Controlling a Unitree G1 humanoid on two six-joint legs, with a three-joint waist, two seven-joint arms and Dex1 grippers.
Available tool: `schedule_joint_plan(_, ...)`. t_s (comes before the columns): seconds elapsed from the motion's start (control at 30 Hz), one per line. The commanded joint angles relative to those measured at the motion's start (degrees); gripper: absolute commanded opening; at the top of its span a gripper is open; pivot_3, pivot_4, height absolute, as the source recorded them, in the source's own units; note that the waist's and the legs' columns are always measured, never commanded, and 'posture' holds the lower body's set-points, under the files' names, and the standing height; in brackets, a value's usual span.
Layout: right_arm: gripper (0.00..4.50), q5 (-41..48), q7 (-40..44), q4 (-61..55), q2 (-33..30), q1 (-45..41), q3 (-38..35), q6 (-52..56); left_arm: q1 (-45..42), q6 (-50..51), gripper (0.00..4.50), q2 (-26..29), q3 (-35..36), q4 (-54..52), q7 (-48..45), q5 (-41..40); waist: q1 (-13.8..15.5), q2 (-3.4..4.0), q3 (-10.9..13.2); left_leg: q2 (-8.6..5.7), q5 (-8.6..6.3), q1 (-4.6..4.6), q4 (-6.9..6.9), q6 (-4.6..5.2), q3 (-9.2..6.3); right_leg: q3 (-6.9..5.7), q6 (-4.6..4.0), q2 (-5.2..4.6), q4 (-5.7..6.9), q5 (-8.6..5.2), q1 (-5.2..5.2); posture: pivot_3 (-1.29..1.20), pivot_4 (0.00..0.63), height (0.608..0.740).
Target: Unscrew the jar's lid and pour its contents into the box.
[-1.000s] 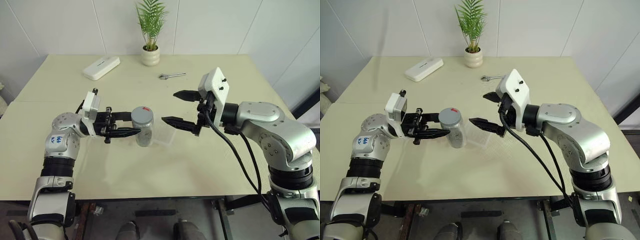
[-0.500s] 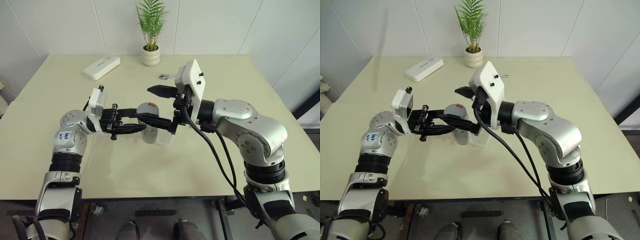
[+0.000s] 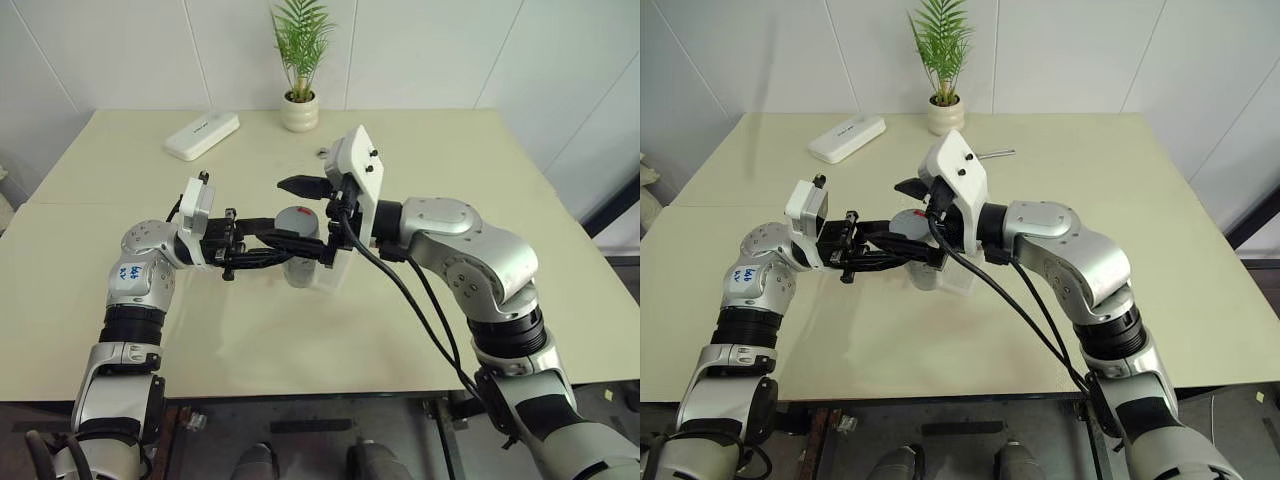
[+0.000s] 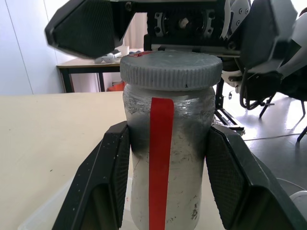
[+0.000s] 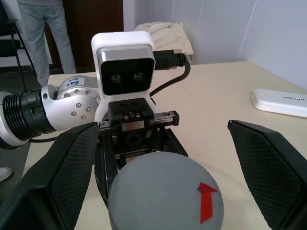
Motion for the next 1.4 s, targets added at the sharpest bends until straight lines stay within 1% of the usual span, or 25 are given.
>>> schedule_joint_plan(0.03,4.5,-0.73,-0.38,-1.05,1.28,-1.21,-0.06,-1.23,-1.32,-0.3,1.97,-0.16,0.38,-1.21,0.18,-0.31,0.0,0.0,0.0,0.0,0.0,0.0,0.0,0.0,0.0,0.0,0.0,0.0,0.0,0.0,0.0,0.0,0.15,0.74)
schedule_joint_plan(0.33,4.5,-2.85,-0.83,0.41,1.09,-1.4,-1.04,-1.87,-1.08,-0.18,1.97,-0.36,0.31,-1.38,0.01,-0.36,0.09,0.0,0.0,0.0,0.0,0.0,0.0,0.0,0.0,0.0,0.0,0.0,0.01,0.0,0.0,0.0,0.15,0.74)
schedule_joint_plan(0.5,4.5,-3.5,-0.76,-0.19,-0.9,-0.97,-2.09,-1.25,-0.96,0.29,1.97,-0.28,0.33,-1.46,-0.04,-0.49,0.12,0.0,0.0,0.0,0.0,-0.01,-0.01,0.0,0.0,0.0,0.0,-0.01,-0.03,0.0,-0.01,0.0,0.15,0.74)
schedule_joint_plan(0.7,4.5,-2.85,-0.96,-1.89,-3.96,-0.04,-3.98,0.25,-0.9,0.69,1.97,-0.12,0.52,-1.49,0.29,-0.61,0.12,0.0,0.0,0.0,0.0,0.0,-0.01,0.0,0.0,0.0,0.0,0.0,-0.02,0.0,-0.01,0.0,0.15,0.74)
schedule_joint_plan(1.4,4.5,-0.27,-3.52,-7.95,-7.44,3.11,-7.11,5.0,-1.34,0.21,1.97,0.17,0.55,-0.57,0.63,-0.17,0.16,0.0,0.0,0.0,0.0,-0.01,-0.01,0.0,0.0,0.0,0.0,0.0,-0.04,0.0,0.0,0.0,0.15,0.74)
